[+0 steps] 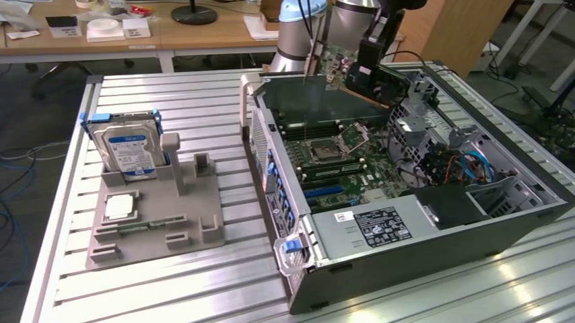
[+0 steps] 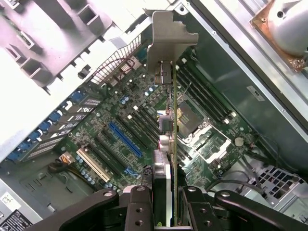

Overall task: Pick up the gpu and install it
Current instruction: 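Insert the gpu into the slot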

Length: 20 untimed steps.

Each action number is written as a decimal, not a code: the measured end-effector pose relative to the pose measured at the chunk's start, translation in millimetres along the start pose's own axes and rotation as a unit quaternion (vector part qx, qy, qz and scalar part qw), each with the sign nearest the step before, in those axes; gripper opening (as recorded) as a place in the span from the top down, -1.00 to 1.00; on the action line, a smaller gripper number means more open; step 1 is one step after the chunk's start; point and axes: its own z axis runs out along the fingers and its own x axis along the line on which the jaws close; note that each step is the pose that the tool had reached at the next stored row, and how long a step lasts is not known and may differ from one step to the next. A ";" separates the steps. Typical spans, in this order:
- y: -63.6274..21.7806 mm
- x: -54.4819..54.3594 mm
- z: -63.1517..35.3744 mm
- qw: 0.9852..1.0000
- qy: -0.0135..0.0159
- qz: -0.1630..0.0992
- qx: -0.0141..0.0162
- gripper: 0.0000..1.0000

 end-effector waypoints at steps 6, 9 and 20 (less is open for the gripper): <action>0.0 0.0 0.0 0.999 0.002 -0.034 -0.001 0.44; 0.0 0.0 0.1 0.998 0.003 -0.060 -0.002 0.44; 0.0 0.0 0.1 0.996 0.004 -0.084 -0.003 0.44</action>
